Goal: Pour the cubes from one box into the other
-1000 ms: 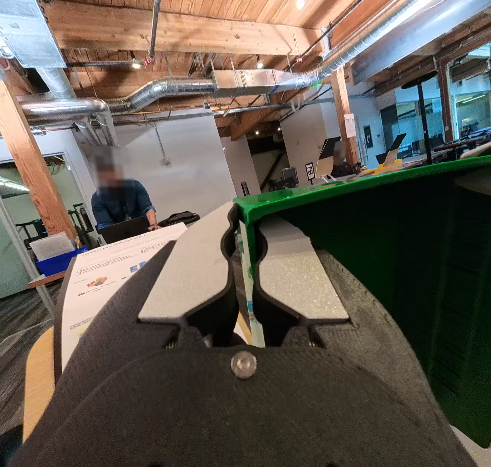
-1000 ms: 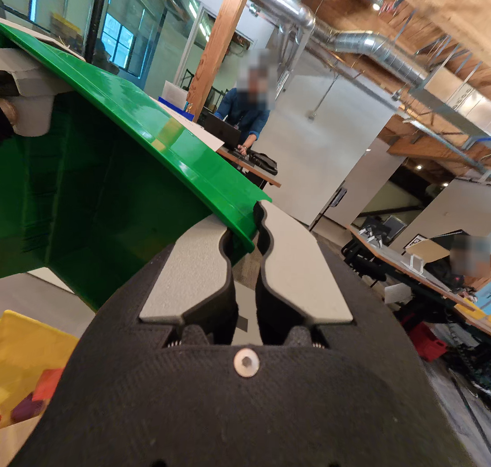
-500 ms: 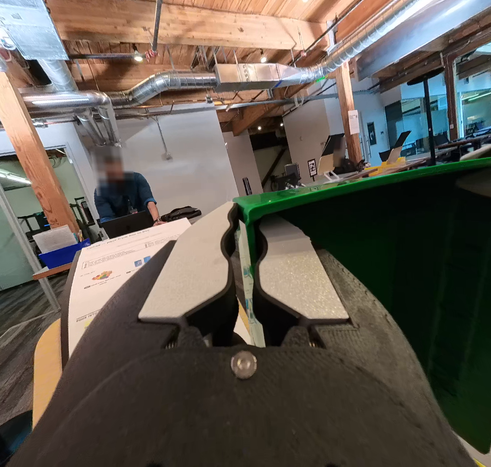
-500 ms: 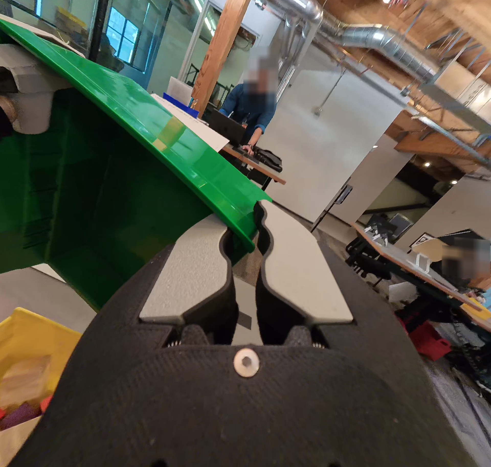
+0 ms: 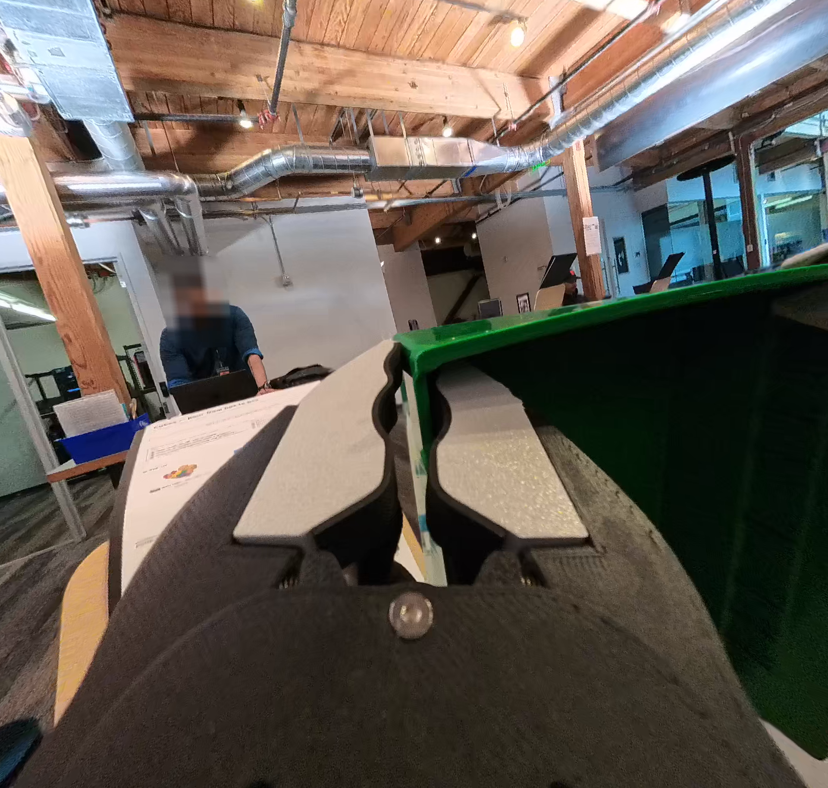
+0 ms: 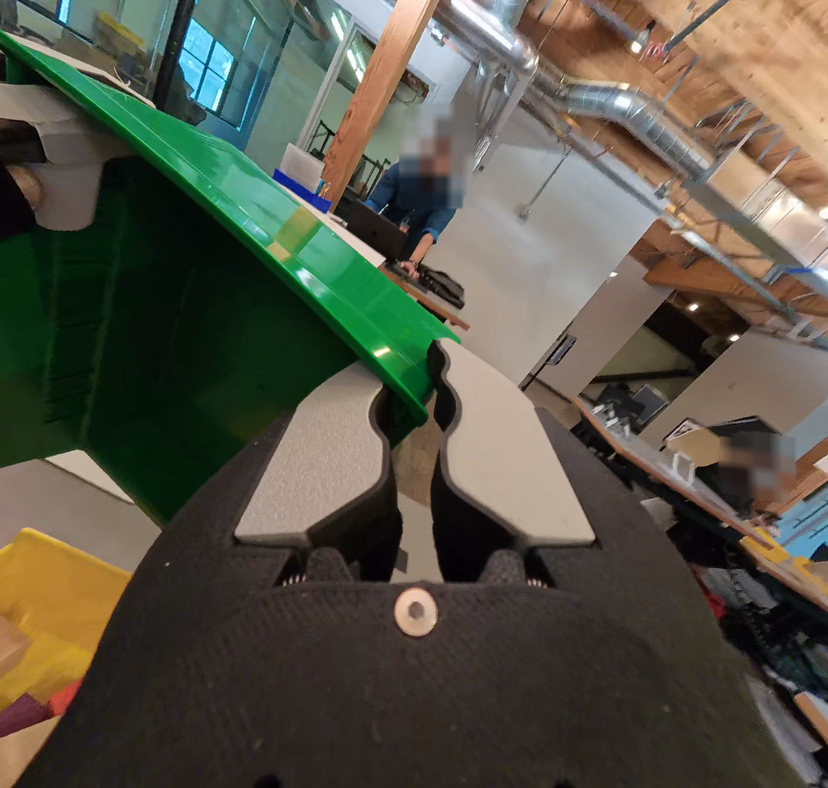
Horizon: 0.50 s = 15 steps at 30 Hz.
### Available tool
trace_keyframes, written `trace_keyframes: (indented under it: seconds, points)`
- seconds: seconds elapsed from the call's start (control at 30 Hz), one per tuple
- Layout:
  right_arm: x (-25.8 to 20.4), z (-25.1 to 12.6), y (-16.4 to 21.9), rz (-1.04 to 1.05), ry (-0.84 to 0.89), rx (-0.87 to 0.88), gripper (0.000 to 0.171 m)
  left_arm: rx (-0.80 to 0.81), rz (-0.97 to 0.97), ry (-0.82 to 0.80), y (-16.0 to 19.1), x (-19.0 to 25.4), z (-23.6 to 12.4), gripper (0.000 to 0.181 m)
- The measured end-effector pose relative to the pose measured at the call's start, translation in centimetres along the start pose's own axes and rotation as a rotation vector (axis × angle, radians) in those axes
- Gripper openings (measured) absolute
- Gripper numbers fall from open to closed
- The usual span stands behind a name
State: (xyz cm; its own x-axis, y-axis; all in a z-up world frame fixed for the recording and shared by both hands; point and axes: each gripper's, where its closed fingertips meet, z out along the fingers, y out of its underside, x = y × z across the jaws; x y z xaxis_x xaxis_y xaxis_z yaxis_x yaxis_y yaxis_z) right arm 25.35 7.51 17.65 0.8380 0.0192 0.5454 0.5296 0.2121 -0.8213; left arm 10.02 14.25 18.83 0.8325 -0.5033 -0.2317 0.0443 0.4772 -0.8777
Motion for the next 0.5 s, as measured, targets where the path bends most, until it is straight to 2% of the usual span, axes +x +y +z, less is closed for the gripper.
trace_keyframes:
  seconds: [0.2, 0.5]
  points:
    - [-0.3, 0.4, -1.4, -0.014, -0.026, -0.002, 0.008, -0.012, -0.002, -0.001, -0.8, -1.1, -0.3, 0.007]
    - [-5.2, 3.3, -3.9, 0.032, -0.214, -0.073, 0.008, -0.236, -0.019, 0.019, 0.4, -6.7, -2.0, 0.008]
